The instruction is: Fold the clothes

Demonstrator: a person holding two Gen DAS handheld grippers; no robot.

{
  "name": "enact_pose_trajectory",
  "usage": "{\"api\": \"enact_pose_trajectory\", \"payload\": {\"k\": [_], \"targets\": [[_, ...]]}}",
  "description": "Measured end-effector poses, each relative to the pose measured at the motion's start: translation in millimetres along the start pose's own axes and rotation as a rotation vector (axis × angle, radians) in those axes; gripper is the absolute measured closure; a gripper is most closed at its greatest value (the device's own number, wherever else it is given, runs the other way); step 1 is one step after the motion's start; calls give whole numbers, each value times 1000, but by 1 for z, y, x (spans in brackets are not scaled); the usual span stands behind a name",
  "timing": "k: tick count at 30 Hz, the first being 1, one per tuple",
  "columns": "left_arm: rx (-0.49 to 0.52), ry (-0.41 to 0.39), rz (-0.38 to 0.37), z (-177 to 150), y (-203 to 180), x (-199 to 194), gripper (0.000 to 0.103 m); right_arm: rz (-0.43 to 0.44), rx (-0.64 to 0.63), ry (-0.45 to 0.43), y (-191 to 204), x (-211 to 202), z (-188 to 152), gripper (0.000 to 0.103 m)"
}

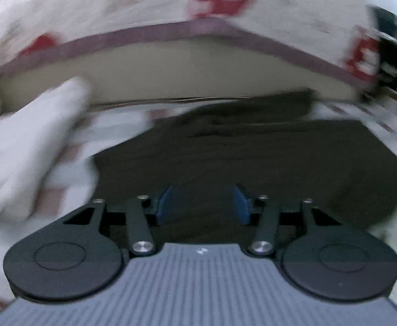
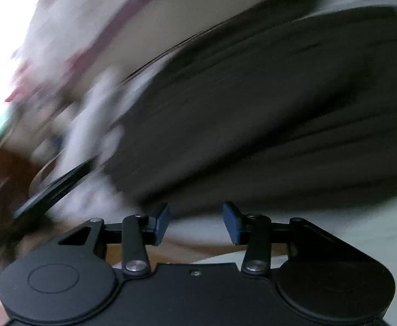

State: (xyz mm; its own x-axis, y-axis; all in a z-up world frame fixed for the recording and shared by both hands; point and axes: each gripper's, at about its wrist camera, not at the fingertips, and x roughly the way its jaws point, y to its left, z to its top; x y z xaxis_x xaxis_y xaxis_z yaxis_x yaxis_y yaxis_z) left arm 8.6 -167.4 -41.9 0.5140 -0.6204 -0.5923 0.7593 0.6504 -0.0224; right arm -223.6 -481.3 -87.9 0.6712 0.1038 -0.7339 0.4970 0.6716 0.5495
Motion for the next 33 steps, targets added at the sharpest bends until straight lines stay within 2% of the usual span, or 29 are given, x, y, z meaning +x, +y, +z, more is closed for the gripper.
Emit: {"api": "enact_pose_trajectory", "payload": {"k": [3,4,7,10,16,20,23,24,26,28,31,33], "targets": [[54,45,-153,3,-35,17,54,-229,138,-123,-66,-51,26,46],[58,74,-189,3,-46,26,54,-276,181,-144,-82,-61,30,46],[91,208,-216,1,-74,58,56,-330,277,-158,-115,-73,30,44],[112,319,-195,1,-92,80,57,-383,373,-172,-147,-84,31,44],[127,400,-145,6,-109,93,56,-373,482,-173,-168,-67,28,42],[131,440,-134,4,-115,98,55,-392,528,-153,-184,-47,34,35],[140,454,-123,0,-119,101,54,-378,523,-149,-187,-40,38,25],[136,458,-122,-1,-120,102,54,-390,489,-155,-184,-40,38,40],[132,463,-118,-4,-121,103,54,-445,406,-175,-175,-41,38,93],[128,466,-117,-5,-121,102,54,-456,357,-254,-164,-53,35,95],[114,475,-120,-6,-121,102,54,-554,257,-376,-137,-76,27,96],[104,481,-123,-6,-119,102,54,-599,246,-371,-134,-78,25,96]]}}
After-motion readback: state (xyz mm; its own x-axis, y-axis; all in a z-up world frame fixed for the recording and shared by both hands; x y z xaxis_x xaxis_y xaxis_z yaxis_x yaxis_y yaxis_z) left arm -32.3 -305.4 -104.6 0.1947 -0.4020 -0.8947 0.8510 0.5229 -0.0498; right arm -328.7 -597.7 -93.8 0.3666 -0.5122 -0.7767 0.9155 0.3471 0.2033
